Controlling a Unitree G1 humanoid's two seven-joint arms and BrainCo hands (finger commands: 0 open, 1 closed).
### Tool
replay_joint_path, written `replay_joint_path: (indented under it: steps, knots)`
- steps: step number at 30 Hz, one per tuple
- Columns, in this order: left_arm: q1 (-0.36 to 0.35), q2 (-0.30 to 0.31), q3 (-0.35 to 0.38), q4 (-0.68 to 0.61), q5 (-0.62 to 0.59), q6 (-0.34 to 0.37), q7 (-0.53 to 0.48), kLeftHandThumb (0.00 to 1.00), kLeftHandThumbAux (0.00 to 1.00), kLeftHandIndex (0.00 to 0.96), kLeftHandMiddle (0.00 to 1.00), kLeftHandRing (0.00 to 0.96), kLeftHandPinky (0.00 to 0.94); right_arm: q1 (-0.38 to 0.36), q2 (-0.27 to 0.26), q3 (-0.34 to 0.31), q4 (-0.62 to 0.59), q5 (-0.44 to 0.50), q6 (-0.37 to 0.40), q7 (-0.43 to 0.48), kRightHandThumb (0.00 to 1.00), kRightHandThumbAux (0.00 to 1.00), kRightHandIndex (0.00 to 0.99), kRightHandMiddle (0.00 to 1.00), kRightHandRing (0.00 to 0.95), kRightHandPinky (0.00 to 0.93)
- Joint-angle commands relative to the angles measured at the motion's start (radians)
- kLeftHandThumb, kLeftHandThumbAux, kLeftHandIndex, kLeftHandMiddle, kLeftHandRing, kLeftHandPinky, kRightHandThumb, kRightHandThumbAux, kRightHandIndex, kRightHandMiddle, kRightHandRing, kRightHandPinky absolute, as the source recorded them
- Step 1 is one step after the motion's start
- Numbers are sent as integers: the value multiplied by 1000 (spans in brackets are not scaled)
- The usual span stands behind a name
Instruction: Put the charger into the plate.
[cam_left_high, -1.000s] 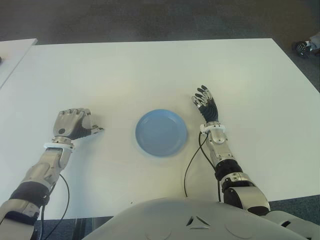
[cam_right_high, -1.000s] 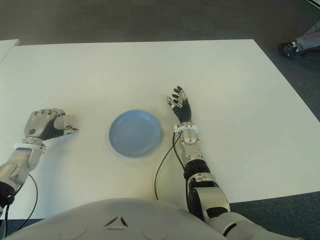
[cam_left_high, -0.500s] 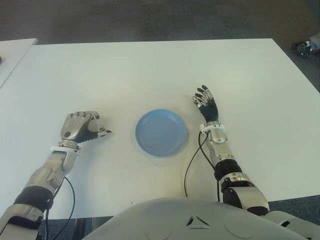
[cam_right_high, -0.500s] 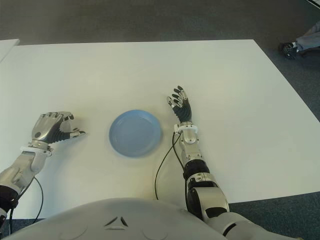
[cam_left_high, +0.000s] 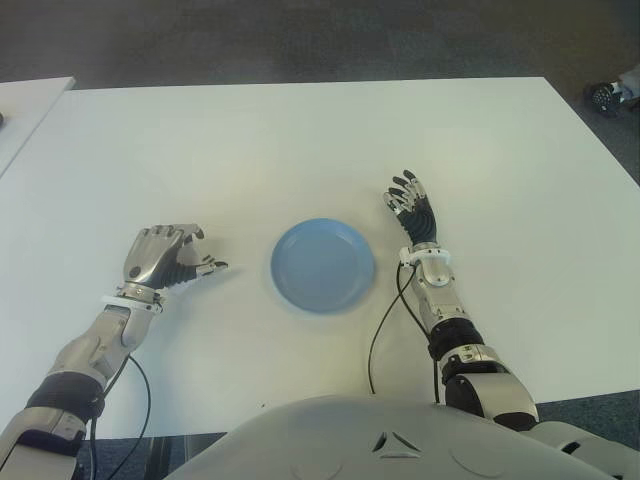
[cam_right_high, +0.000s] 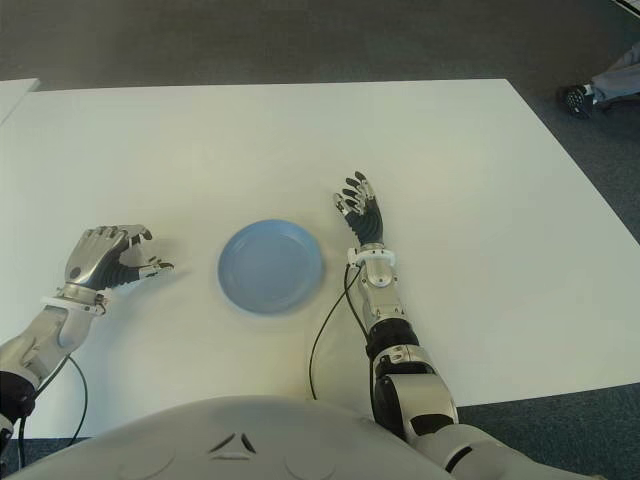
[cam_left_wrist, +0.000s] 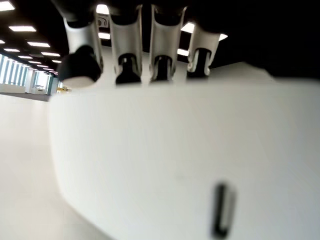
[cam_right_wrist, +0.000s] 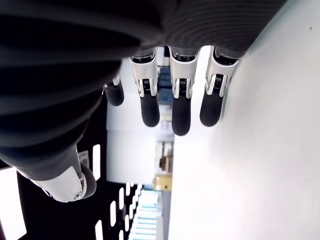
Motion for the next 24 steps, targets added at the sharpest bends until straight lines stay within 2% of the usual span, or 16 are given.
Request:
replay_joint_path:
  steps: [1, 5, 10, 15, 24]
  knots:
    - [-36, -8, 31, -42, -18, -7, -11, 719, 692, 444, 859, 849, 860, 18, 6, -1, 39, 4, 45, -2, 76, 658, 0, 193, 225, 243]
    - [-65, -35, 67, -170, -58, 30, -79, 723, 693, 444, 864, 854, 868, 15, 4, -2, 46, 6, 45, 1, 78, 657, 0, 192, 224, 238]
    - [-84, -132, 80, -333, -90, 109, -142, 730, 693, 444, 867, 859, 877, 5, 3, -3, 61, 4, 36, 1, 86, 659, 0, 192, 223, 237]
    - [-115, -205, 65, -360, -96, 126, -167, 733, 694, 444, 870, 863, 882, 2, 3, -2, 64, 2, 31, 0, 106, 647, 0, 187, 217, 236]
    - [-160, -283, 40, -395, -71, 137, -220, 732, 694, 444, 869, 864, 879, 2, 11, -1, 61, 3, 28, -3, 121, 627, 0, 167, 192, 209]
